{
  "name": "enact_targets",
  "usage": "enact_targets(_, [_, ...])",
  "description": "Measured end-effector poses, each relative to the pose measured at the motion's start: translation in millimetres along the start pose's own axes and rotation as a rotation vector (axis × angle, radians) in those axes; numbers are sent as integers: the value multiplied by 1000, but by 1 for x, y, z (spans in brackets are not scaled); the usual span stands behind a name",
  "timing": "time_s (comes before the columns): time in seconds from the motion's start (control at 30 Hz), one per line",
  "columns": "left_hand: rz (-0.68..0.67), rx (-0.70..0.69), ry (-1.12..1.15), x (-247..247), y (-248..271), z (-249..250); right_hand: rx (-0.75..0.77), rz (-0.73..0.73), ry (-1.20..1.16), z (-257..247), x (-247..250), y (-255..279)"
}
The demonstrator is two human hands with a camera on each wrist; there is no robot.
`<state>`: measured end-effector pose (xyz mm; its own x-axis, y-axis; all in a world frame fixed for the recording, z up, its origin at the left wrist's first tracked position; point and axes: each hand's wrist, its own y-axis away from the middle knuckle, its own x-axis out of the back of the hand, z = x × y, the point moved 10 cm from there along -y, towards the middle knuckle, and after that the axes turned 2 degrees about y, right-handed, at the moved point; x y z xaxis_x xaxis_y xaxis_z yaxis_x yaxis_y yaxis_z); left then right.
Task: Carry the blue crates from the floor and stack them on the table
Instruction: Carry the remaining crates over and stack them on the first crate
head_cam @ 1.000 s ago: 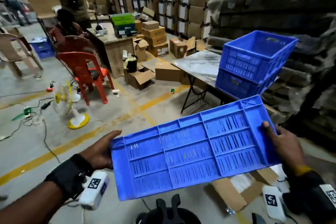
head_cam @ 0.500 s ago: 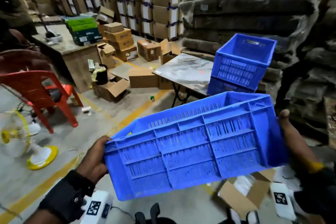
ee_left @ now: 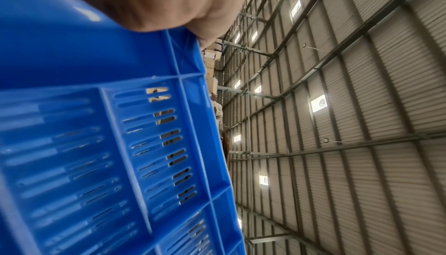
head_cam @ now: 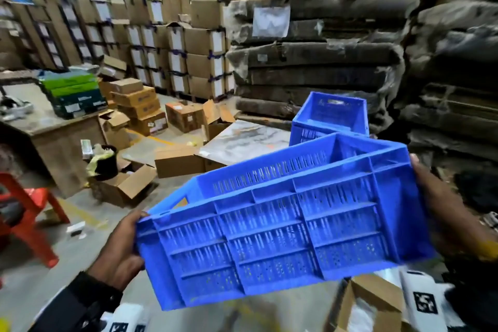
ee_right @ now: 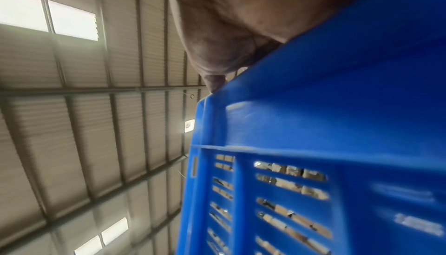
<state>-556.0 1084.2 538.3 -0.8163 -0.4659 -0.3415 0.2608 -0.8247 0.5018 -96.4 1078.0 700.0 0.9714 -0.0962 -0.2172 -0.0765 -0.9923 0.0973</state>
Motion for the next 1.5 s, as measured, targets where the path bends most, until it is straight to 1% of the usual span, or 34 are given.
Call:
enact_targets(0.03, [-27, -3, -8, -7, -11, 8, -25, -67, 35, 1, -10, -2])
enact_targets(0.07, [-50, -16, 2, -16, -23, 17, -17, 15, 47, 9, 4, -22])
enact_targets(0.1, [-68, -29, 14, -19, -36, 25, -36, -17, -47, 11, 4, -36])
enact_targets(0.17, [-92, -70, 36, -35, -62, 45, -7, -10, -74, -3, 1, -61])
enact_targets(0.23, [-102, -105, 42, -54, -89, 68, 5, -44, -104, -5, 1, -94])
enact_targets(0.27, [-105, -108, 33, -64, -96, 81, -6, -21, -110, -8, 9, -109])
enact_targets(0.3, [-119, -117, 17, -81, -107, 98, -15, -39, -132, -18, 7, -122])
enact_targets(0.37, [-159, -135, -11, -112, -119, 124, -22, -199, -187, -28, -11, -147])
enact_targets(0.4, [-176, -153, -18, -129, -130, 139, 105, -88, -25, -36, 16, -163])
enact_targets(0.43, [-194, -165, -24, -144, -135, 150, 177, -193, -77, -38, 26, -182])
enact_targets(0.47, [-220, -195, -18, -161, -145, 162, 172, -279, -186, -37, 27, -200])
enact_targets(0.5, [-231, -225, -12, -172, -155, 171, 95, -304, -288, -26, 24, -207])
enact_targets(0.53, [-237, -243, -18, -186, -160, 178, 55, -221, -254, -24, 16, -214])
enact_targets(0.57, [-238, -261, -10, -198, -171, 185, 37, -66, -141, -28, 12, -225])
enact_targets(0.6, [-238, -276, -9, -207, -178, 191, -30, -86, -181, -30, 10, -243])
enact_targets(0.63, [-237, -291, -8, -219, -189, 196, -45, 36, -236, -30, 18, -255])
enact_targets(0.67, [-225, -309, -8, -228, -199, 201, -1, 127, -204, -36, 29, -261])
enact_targets(0.7, [-221, -318, -14, -238, -211, 205, 6, 155, -177, -37, 36, -268])
enact_targets(0.73, [-219, -313, -17, -251, -224, 208, 12, 147, -170, -39, 36, -275])
enact_targets(0.8, [-244, -313, -25, -275, -249, 212, 23, 203, -182, -37, 46, -287])
enact_targets(0.87, [-269, -316, -45, -299, -269, 217, 75, 243, -206, -42, 54, -295])
enact_targets(0.97, [-355, -318, -66, -339, -304, 230, 168, 294, -232, -53, 62, -310])
enact_targets(1.07, [-455, -307, -83, -378, -342, 248, 216, 336, -236, -58, 68, -325])
enact_targets(1.13, [-494, -294, -121, -405, -376, 256, 228, 384, -237, -57, 64, -338])
enact_targets(1.3, [-568, -278, -174, -472, -439, 254, 205, 534, -291, -19, 63, -368])
enact_targets(1.33, [-559, -286, -184, -482, -454, 254, 219, 555, -310, -13, 64, -370])
enact_targets(1.37, [-580, -279, -189, -495, -463, 253, 238, 581, -320, -9, 64, -372])
enact_targets(1.5, [-663, -199, -228, -540, -506, 245, 300, 676, -306, 1, 54, -377])
